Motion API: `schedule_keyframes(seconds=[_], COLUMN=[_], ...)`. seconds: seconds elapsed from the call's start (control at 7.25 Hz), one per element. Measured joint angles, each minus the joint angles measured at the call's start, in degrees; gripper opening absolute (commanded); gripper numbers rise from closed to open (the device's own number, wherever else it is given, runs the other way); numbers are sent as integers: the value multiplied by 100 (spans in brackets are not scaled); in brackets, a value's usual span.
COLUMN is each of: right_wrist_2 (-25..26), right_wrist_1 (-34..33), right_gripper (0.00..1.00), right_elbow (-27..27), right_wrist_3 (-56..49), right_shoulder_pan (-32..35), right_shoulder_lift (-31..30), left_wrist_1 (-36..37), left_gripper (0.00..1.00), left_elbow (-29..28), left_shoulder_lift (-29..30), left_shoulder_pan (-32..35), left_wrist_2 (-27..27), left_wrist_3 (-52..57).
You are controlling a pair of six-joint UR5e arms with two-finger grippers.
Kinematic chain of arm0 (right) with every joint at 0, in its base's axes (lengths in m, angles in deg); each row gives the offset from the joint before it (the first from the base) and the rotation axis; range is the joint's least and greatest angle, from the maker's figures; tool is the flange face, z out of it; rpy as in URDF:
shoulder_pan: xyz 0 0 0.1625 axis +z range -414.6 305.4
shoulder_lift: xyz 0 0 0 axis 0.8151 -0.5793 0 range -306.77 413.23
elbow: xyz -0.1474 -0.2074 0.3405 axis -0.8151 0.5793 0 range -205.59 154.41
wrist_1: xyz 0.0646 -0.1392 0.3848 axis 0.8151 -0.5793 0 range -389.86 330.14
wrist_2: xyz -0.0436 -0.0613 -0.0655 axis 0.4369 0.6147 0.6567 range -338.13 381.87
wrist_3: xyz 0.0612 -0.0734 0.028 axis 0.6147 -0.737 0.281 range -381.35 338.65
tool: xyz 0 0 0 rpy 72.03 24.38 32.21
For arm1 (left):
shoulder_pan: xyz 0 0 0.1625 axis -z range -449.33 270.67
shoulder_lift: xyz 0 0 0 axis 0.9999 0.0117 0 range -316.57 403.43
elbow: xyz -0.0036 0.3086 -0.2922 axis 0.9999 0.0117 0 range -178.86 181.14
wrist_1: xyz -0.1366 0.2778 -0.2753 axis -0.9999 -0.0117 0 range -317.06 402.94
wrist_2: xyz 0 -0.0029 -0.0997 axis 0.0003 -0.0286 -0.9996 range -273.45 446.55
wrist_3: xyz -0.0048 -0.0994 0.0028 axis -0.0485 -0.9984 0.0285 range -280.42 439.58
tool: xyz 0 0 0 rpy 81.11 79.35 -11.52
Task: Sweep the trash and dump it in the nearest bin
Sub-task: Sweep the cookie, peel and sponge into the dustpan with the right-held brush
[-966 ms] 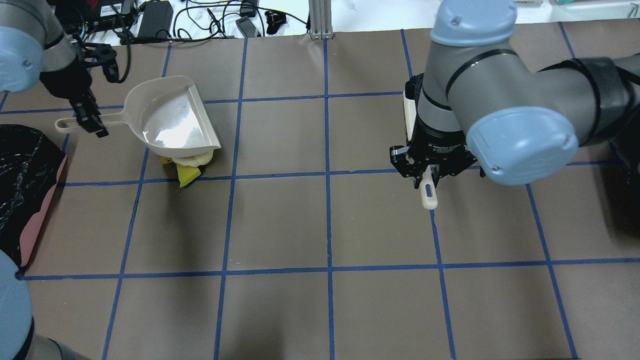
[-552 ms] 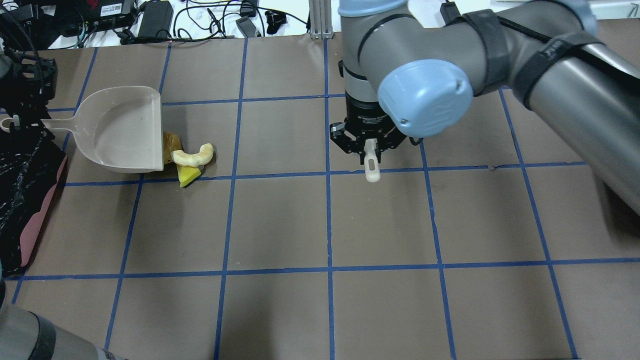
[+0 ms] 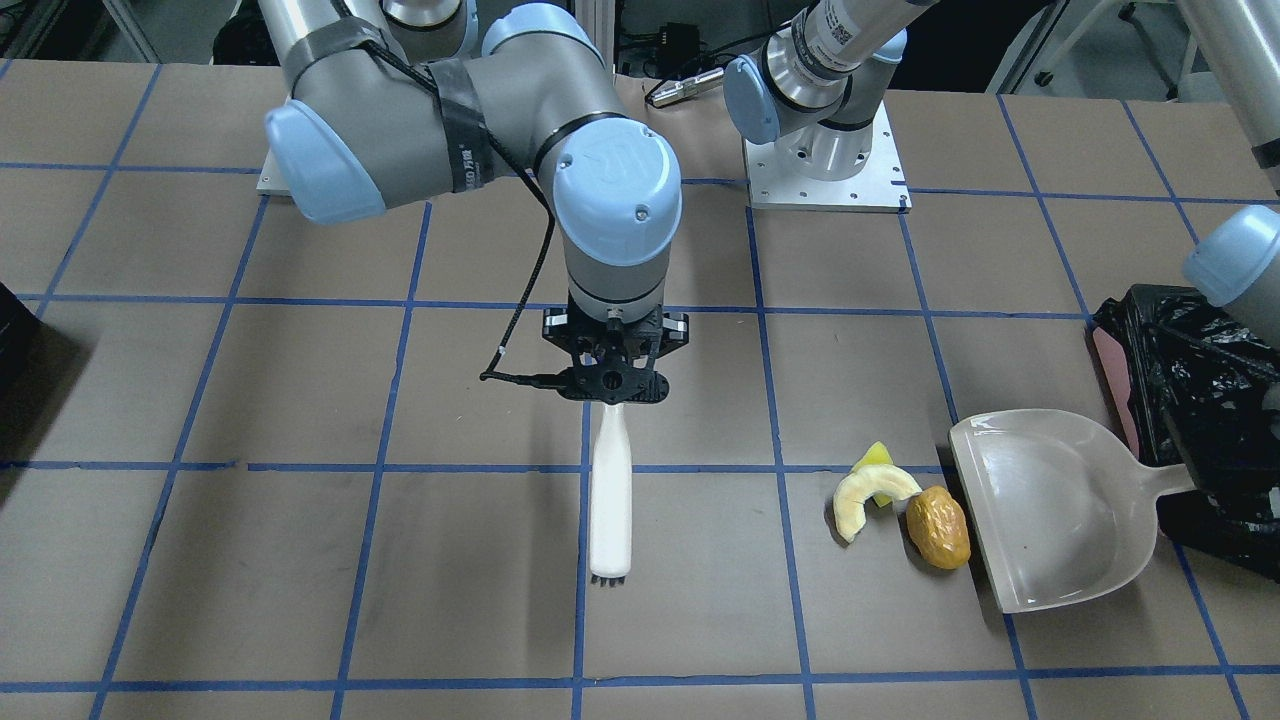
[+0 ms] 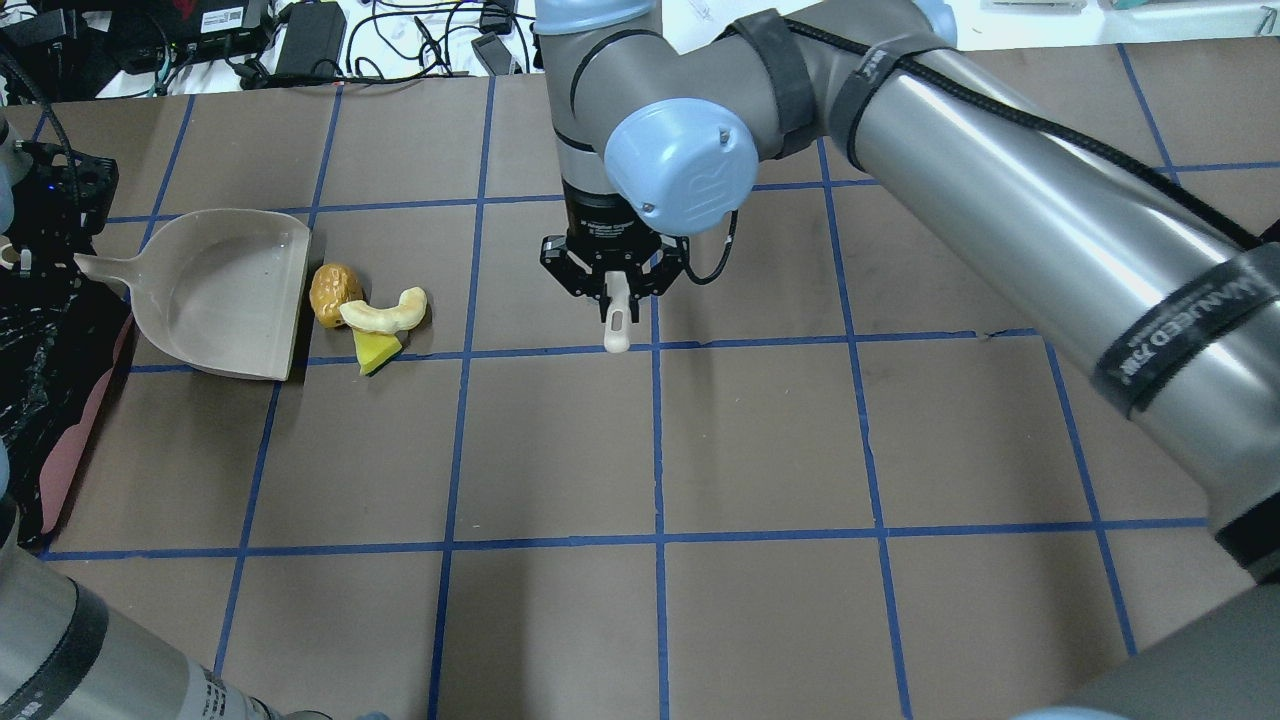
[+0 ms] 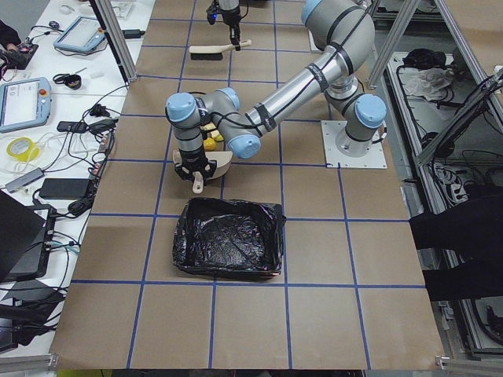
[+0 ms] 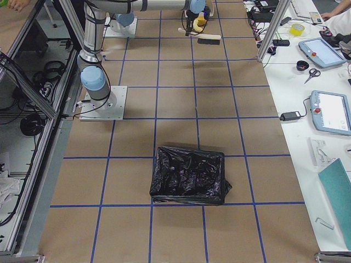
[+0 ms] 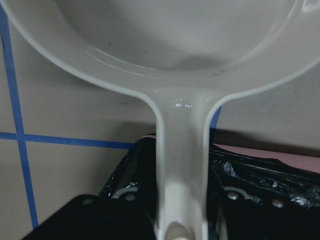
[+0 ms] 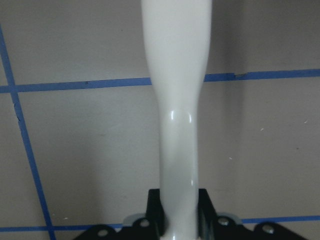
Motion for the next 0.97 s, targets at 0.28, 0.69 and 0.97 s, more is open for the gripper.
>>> schedule_keyframes(seconds=[0.28,0.69,0.97], right_wrist_2=[-169,-320,-287], right_wrist_1=[-21,-305,-716], right_gripper=[0,0,0], right_elbow=[623,1434,1551], right_wrist_3=[563,2149,3513], right_shoulder_pan=[352,895,1110], right_shoulder_lift=[645,1448,1652], left_wrist_1=[35,146,173], left_gripper=[0,0,0], left_elbow=[7,16,25], left_shoulder_lift=[129,247,276], left_shoulder_pan=[8,13,18], left_wrist_2=[65,129,127], left_wrist_3=[228,271,253])
